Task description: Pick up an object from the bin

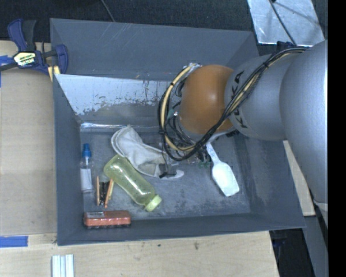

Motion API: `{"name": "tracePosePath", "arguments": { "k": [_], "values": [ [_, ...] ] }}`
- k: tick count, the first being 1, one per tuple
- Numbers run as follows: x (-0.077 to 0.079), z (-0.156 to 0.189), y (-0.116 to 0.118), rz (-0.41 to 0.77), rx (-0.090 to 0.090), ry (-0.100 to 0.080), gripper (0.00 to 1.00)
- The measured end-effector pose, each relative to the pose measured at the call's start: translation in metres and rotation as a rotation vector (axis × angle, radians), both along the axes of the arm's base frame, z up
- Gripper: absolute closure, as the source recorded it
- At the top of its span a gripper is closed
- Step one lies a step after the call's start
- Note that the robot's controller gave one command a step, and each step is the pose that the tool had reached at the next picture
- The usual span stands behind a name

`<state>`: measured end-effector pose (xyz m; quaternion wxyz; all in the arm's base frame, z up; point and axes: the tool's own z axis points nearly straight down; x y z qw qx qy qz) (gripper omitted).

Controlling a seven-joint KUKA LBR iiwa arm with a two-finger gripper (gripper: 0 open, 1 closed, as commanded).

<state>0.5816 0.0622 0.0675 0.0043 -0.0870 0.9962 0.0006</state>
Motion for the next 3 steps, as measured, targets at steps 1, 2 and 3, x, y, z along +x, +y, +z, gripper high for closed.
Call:
{"name": "tracePosePath", "arguments": {
  "k": [1,2,3],
  "values": [
    [-0.0001,0.0007,-0.0005,0.016,0.001,-0.001,1.0],
    [0.0,0.0035,-0.0005,0.025,0.001,-0.002,1.0],
    [0.0009,0.0097,-0.0007,0.018,0.0,-0.003,1.0]
  ]
}}
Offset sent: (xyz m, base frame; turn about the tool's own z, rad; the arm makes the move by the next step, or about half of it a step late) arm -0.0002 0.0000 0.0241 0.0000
